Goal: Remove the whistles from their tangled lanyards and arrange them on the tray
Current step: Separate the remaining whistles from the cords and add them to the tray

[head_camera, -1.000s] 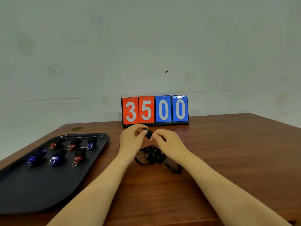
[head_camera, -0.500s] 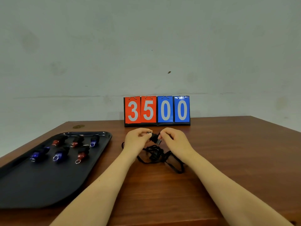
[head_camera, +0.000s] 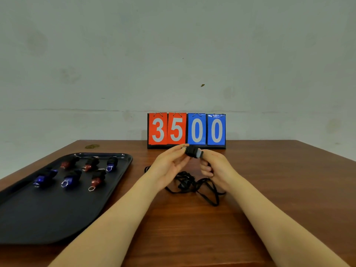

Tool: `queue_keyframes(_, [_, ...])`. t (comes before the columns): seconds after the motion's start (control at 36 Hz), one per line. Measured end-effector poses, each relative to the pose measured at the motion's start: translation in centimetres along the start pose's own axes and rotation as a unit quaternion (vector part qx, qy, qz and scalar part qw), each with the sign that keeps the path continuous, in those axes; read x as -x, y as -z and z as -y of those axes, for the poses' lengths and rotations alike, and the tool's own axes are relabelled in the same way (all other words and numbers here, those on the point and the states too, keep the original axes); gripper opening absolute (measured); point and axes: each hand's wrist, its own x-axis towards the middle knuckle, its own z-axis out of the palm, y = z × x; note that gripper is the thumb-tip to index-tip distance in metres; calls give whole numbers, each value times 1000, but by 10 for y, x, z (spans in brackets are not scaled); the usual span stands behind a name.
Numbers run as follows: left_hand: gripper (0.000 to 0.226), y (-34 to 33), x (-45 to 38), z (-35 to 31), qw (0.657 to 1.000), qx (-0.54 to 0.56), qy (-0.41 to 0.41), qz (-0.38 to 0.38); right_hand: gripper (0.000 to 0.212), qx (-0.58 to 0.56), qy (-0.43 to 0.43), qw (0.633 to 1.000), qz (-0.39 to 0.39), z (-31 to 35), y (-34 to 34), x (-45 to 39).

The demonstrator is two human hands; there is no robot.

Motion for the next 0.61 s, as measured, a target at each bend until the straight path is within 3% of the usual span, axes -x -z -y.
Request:
queue_keyframes(0.11, [19, -4, 1, 0, 998, 62, -4, -8, 21, 58, 15, 998, 28, -4, -5, 4])
queue_keyframes(0.19, [21, 0, -2, 2, 997, 56, -22, -40, 23, 164, 52, 985, 7, -6, -9, 7])
queue_keyframes(0.28, [29, 7, -7, 6, 993, 40, -46, -102, 22, 343, 127, 930, -22, -13, -13, 5])
queue_keyframes(0.33, [32, 10, -9, 8, 988, 25, -56, -139, 20, 405, 158, 901, -15, -17, -16, 5])
queue_keyframes(0.42, [29, 10, -10, 8, 981, -5, -72, -180, 26, 466, 190, 864, -15, -19, -18, 3])
queue_keyframes(0.5, [26, 10, -10, 6, 969, -79, -97, -214, 19, 515, 200, 833, -23, -19, -19, 2])
queue_keyframes(0.61, [22, 13, -14, 6, 950, -166, -117, -236, 20, 528, 217, 819, -58, -14, -20, 4])
